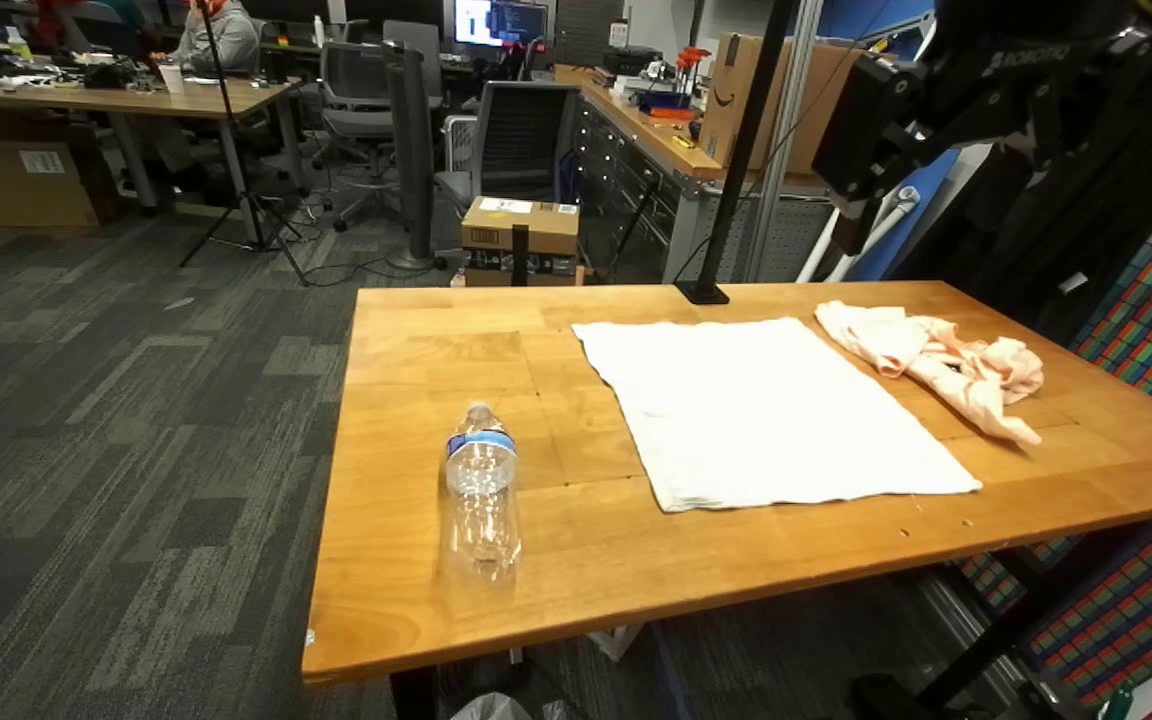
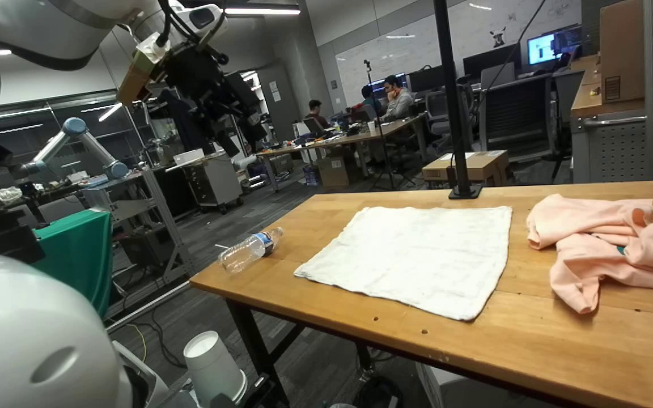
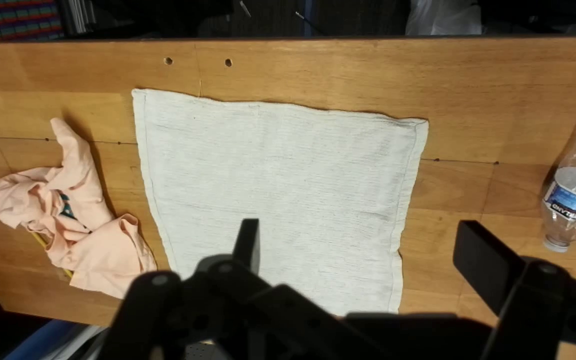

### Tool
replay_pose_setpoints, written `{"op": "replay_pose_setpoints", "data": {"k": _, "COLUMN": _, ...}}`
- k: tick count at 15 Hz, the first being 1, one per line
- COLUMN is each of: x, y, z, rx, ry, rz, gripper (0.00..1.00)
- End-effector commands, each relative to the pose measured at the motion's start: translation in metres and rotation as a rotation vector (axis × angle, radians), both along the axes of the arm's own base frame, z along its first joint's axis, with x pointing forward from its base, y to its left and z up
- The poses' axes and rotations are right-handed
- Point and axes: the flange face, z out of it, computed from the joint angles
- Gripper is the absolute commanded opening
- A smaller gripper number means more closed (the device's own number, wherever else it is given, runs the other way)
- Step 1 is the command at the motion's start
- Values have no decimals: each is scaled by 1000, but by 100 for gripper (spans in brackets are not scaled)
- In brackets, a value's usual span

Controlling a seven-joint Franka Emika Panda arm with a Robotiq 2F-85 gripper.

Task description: Fold the towel

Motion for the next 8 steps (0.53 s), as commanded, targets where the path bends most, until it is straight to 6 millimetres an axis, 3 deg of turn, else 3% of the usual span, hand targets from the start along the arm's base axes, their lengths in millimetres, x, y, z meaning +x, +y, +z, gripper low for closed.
{"op": "replay_pose_setpoints", "data": {"k": 1, "x": 0, "y": 0, "z": 1, "rx": -1, "ry": 1, "rz": 0, "gripper": 100}}
{"op": "replay_pose_setpoints", "data": {"k": 7, "x": 0, "y": 0, "z": 1, "rx": -1, "ry": 1, "rz": 0, "gripper": 100}}
{"op": "replay_pose_setpoints", "data": {"k": 8, "x": 2, "y": -9, "z": -8, "rx": -1, "ry": 16, "rz": -13, "gripper": 100}}
